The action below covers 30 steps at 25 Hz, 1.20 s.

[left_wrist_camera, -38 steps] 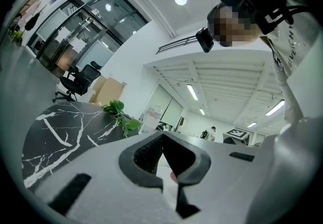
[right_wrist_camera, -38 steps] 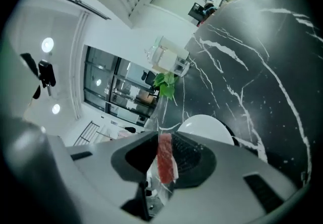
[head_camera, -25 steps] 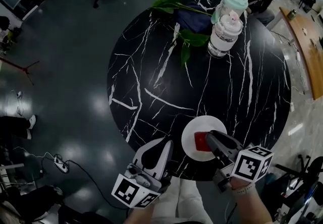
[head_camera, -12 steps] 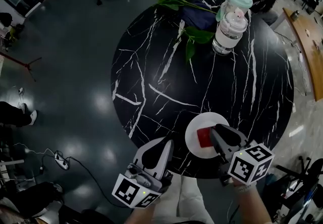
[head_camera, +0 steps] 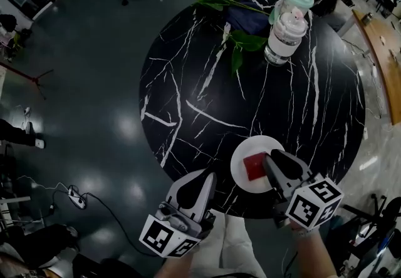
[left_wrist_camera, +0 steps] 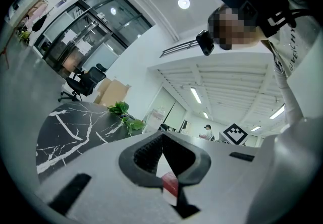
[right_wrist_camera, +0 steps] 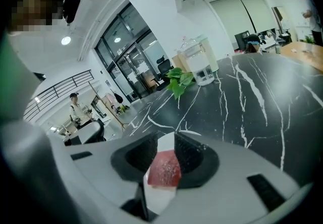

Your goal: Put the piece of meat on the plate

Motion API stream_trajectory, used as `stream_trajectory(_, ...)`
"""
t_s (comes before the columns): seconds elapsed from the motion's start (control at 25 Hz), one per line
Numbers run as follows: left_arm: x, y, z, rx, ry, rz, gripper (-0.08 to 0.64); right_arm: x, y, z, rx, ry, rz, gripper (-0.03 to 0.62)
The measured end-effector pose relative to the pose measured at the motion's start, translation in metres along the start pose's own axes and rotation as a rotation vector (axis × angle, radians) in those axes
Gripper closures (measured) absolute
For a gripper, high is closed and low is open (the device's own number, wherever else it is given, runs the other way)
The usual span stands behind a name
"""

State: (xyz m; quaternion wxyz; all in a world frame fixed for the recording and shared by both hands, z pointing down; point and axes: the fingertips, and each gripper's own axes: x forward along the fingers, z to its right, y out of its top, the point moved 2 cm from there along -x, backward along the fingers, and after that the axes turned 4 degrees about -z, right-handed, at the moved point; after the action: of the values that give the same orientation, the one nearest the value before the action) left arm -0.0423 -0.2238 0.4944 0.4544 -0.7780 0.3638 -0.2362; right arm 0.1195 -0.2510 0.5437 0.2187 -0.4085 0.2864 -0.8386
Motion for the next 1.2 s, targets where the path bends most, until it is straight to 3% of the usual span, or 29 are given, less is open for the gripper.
stream_trajectory(0.6, 0.006, 0.016, 0.022, 0.028, -0.039, 0.004, 0.552, -0.032, 0.005, -0.016, 0.018, 0.031, 0.053, 0.508)
stream_trajectory(0.76, 0.010, 0.031, 0.033, 0.042, -0.063, 0.015, 0.552, -0.046, 0.014, -0.030, -0.008, 0.047, 0.065, 0.552)
stream_trajectory(1.2, 0.010, 0.071, 0.074, 0.077, -0.144, -0.001, 0.552, -0.090, 0.032, -0.081, -0.077, 0.103, 0.094, 0.581)
